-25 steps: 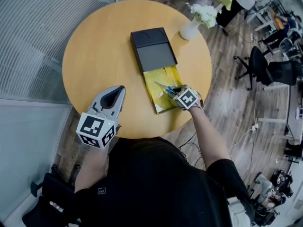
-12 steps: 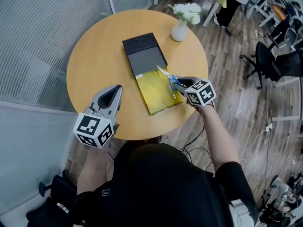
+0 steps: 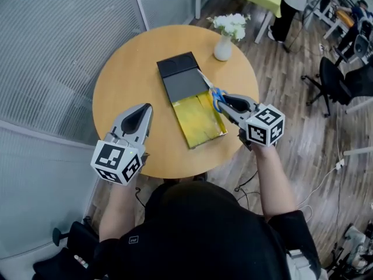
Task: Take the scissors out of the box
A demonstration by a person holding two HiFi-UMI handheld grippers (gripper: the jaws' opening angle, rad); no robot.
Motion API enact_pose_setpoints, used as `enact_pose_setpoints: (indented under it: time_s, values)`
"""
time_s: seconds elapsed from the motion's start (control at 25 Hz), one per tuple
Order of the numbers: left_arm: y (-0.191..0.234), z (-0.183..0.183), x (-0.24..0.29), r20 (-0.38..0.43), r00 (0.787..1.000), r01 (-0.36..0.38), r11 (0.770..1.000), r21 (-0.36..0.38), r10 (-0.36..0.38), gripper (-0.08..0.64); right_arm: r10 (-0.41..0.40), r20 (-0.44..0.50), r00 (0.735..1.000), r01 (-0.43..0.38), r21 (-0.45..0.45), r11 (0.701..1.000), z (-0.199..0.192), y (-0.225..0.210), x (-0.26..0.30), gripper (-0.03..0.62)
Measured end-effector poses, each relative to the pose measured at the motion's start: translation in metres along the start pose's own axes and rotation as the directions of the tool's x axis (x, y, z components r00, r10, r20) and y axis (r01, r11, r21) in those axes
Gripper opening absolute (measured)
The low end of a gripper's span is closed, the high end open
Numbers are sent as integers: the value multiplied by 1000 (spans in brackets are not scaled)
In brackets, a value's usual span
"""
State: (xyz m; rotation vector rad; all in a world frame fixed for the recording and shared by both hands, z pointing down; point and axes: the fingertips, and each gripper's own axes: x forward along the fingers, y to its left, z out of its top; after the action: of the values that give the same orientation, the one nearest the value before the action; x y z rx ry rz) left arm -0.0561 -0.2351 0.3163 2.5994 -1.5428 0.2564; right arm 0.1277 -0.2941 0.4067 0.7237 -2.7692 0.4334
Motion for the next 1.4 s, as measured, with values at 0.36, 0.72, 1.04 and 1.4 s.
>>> enact_pose_setpoints:
  time_s: [0.36,0.72,1.04,1.4]
  values:
    - [33,45,-15,101,995,13,1000,25,-15,15,-24,328,944,-5,85,996,86,38,-33,98]
    - [59,49,-15,108,994,-4,998,64,-3,15,-86,493,866,124,-45,991,132,66,-46,98]
    - [70,34,-11,121,993,-2,1000,18,0,15,-101,506,857,144,-46,989,123,71,-29,98]
    - [57,30,-6,123,992,22,999,41,-27,15,-140,483,864,190,-57,980,112,67,-32,98]
